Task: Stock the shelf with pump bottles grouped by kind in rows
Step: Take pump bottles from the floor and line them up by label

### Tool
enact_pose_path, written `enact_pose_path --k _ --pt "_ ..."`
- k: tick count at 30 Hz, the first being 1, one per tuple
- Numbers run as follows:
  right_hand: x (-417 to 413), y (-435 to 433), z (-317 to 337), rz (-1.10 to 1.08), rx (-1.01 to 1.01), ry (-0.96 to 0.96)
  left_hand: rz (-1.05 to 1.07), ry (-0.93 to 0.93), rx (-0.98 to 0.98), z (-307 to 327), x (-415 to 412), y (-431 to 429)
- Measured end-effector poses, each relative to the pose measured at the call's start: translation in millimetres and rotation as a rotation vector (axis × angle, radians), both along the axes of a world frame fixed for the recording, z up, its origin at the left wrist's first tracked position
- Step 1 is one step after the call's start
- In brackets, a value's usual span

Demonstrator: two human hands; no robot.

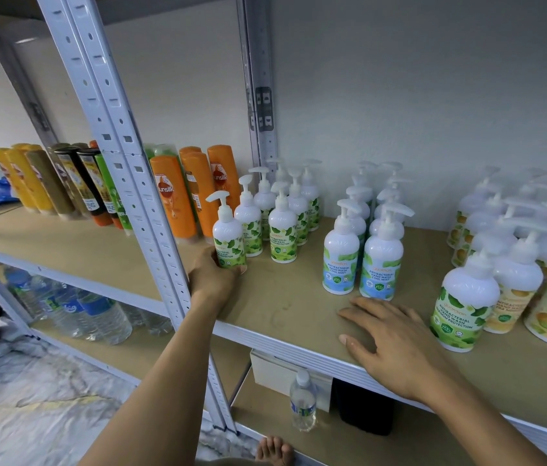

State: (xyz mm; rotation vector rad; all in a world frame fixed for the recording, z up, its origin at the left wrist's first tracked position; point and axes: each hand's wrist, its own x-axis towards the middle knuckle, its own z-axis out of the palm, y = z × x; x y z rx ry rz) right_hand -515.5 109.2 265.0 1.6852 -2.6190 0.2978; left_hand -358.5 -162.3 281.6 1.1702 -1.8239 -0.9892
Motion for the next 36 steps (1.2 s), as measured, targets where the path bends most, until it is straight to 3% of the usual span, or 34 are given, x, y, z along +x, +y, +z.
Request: enact_pose_path --k 23,28,31,33,36 --pt "2 8 2 0.020 -0.032 -0.071 0.010 -0.031 -0.025 0 3 17" --pt "5 46 8 0.039 -0.058 -0.132 0.094 -0.039 -0.220 3 11 64" --pt "1 82 11 0.027 -0.080 -0.177 0.039 -0.102 -0.244 5 11 86" --pt "-3 106 15 -0.013 -0.107 -0.212 -0.082 -0.125 -0.313 2 3 99" --pt "-18 137 17 -0.124 -0.161 -0.222 -0.308 -0.133 -0.254 1 -15 137"
